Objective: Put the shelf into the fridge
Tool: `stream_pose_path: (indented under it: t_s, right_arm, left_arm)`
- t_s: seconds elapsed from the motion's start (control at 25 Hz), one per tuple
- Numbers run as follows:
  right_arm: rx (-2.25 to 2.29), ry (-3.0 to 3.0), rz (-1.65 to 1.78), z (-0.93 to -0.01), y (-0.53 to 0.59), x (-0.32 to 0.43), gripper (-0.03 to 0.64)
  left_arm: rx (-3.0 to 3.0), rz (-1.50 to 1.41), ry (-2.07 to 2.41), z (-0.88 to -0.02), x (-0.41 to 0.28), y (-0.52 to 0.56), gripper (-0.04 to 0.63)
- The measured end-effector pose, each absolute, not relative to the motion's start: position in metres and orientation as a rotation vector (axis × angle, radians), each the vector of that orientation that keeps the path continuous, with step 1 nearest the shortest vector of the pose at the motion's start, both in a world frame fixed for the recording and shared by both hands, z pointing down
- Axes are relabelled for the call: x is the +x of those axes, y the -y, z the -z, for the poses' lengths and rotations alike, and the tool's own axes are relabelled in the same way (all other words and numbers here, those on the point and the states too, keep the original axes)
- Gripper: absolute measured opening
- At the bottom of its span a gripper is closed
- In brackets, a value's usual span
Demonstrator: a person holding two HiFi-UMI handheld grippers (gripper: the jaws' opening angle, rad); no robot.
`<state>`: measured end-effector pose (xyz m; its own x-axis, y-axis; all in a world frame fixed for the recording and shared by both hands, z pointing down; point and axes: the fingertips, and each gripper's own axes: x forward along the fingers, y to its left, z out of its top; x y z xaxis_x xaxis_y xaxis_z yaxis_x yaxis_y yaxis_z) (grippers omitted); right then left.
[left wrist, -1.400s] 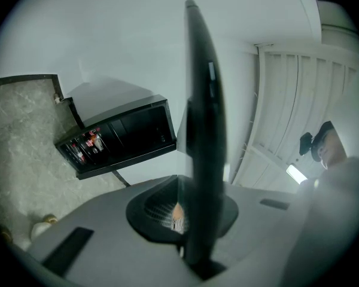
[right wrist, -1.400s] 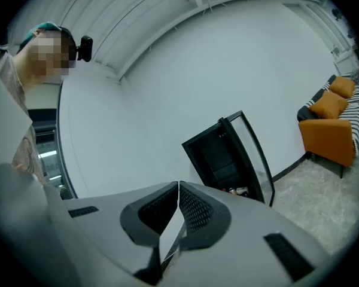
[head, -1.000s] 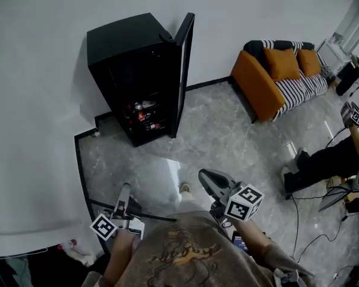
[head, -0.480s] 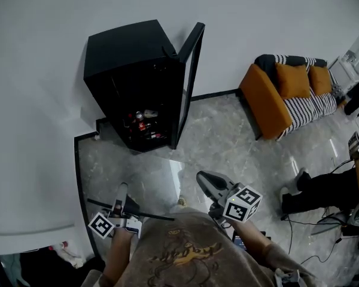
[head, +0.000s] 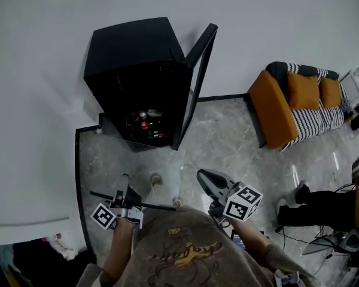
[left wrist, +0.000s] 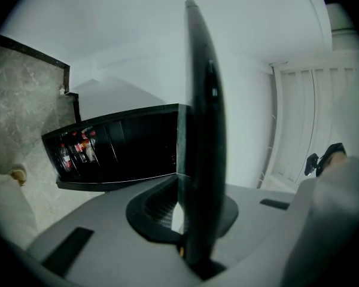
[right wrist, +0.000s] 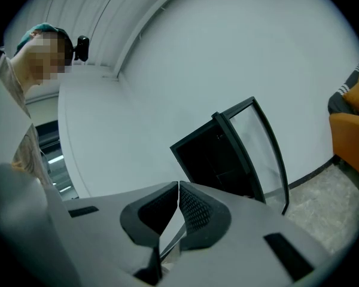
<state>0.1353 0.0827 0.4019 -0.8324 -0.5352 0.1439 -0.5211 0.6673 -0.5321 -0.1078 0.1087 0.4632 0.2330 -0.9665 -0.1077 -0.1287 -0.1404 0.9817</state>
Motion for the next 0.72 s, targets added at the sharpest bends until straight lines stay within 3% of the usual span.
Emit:
stream_pose_path:
  t_s: [0.72]
  right_arm:
    - [-0.907,-2.896,0.963,-0.412,0.002,0.119,0.021]
  left_arm:
    - [1.388,1.11,1.086,-0.525,-0.117,-0.025,0.017]
